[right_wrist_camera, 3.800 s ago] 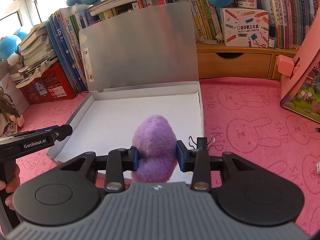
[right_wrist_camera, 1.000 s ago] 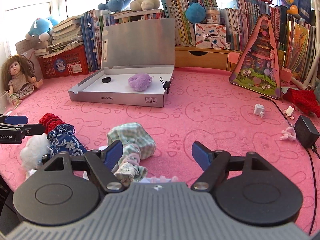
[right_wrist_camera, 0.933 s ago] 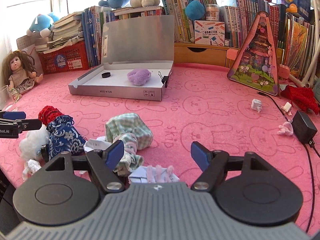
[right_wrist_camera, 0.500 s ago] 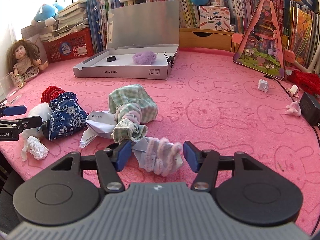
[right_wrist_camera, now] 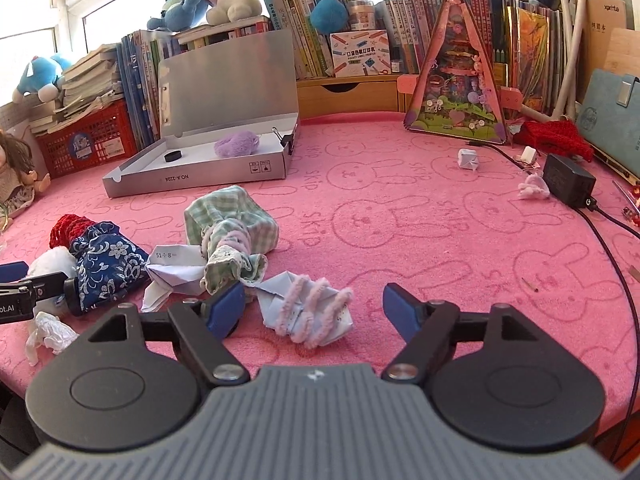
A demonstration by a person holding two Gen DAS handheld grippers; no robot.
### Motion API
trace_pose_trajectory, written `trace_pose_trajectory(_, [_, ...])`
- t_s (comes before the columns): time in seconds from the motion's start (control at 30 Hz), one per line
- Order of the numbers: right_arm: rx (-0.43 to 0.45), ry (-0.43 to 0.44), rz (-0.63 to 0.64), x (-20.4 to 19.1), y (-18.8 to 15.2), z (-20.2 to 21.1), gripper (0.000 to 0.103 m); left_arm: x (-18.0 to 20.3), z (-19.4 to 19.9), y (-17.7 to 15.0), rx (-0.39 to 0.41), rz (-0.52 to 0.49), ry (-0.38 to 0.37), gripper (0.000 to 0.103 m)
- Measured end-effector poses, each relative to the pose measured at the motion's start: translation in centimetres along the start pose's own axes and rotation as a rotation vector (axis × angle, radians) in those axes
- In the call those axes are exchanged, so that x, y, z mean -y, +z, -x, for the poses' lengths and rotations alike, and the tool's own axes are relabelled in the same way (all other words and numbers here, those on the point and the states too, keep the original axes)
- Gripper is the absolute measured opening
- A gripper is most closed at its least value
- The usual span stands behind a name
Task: Organize objects
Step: 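Close the left gripper on the white fluffy pompom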
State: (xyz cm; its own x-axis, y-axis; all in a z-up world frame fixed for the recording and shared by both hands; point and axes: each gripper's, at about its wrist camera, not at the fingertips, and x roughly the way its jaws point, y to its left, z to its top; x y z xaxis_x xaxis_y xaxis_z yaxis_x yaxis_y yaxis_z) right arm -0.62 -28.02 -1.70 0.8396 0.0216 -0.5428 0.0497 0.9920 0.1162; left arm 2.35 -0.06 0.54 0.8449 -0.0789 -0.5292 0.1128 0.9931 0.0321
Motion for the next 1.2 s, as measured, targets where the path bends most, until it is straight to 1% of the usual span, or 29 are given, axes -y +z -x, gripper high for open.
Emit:
trace_pose_trajectory(0.13, [-0.010, -0.006, -0.011, -0.5, -0.4, -0.3, 0.085, 0.3, -0.2, -0.3, -0.009, -0.001, -0.004, 0.086])
trace_pose_trajectory(0.2, [-0.004, -0.021, -0.006, -0.8, -0.3, -0.5, 0.081, 0.5, -0.3, -0.6, -0.011, -0.007, -0.002, 0.086])
trace_pose_trajectory(0.33, [0.003, -0.049, 0.007, -1.3, -0.3, -0.7, 0.070, 0.9, -0.3, -0.8, 0.000, -0.023, 0.003, 0.085])
trace_pose_trajectory(0.37, [0.000, -0.050, 0.008, -1.4, -0.3, -0.8, 0.065, 1.0, -0.2, -0.8, 0.005, -0.025, 0.001, 0.084])
trace_pose_trajectory(0.43, [-0.003, -0.052, 0.012, -1.5, -0.4, -0.8, 0.061, 1.0, -0.2, -0.9, 0.012, -0.017, -0.001, 0.077])
trace_pose_trajectory(0.53, [0.008, -0.051, 0.017, -1.6, -0.5, -0.5, 0.057, 0.8, -0.3, -0.8, 0.006, 0.015, -0.014, 0.070])
trace_pose_trajectory(0.57, [0.015, -0.052, 0.020, -1.7, -0.4, -0.4, 0.051, 0.7, -0.3, -0.8, 0.005, 0.023, -0.018, 0.070])
trace_pose_trajectory(0.6, [0.019, -0.058, 0.024, -1.7, -0.3, -0.3, 0.047, 0.7, -0.3, -0.7, 0.006, 0.026, -0.018, 0.069])
trace_pose_trajectory(0.7, [0.034, -0.055, 0.033, -1.6, 0.0, 0.0, 0.041, 0.5, 0.0, -0.6, 0.012, 0.035, -0.011, 0.068])
trace_pose_trajectory(0.83, [0.034, -0.050, 0.030, -1.4, 0.2, 0.0, 0.041, 0.3, 0.1, -0.4, 0.015, 0.041, -0.002, 0.068])
trace_pose_trajectory(0.87, [0.035, -0.053, 0.030, -1.3, 0.1, 0.0, 0.046, 0.3, 0.0, -0.4, 0.013, 0.040, 0.004, 0.068])
trace_pose_trajectory(0.93, [0.044, -0.047, 0.024, -1.3, -0.1, 0.0, 0.048, 0.2, -0.2, -0.6, 0.007, 0.045, 0.035, 0.069])
trace_pose_trajectory(0.97, [0.046, -0.040, 0.024, -1.3, -0.1, 0.0, 0.061, 0.1, -0.4, -0.6, 0.004, 0.047, 0.038, 0.069])
trace_pose_trajectory(1.0, [0.047, -0.037, 0.027, -1.4, -0.2, 0.0, 0.063, 0.0, -0.4, -0.6, 0.005, 0.051, 0.036, 0.069])
trace_pose_trajectory(1.07, [0.047, -0.044, 0.052, -1.7, -0.3, -0.2, 0.065, 0.0, -0.4, -0.6, 0.005, 0.051, 0.038, 0.070])
trace_pose_trajectory(1.2, [0.033, -0.046, 0.061, -2.1, -0.4, -0.7, 0.066, 0.1, -0.7, -0.7, -0.001, 0.045, 0.047, 0.072])
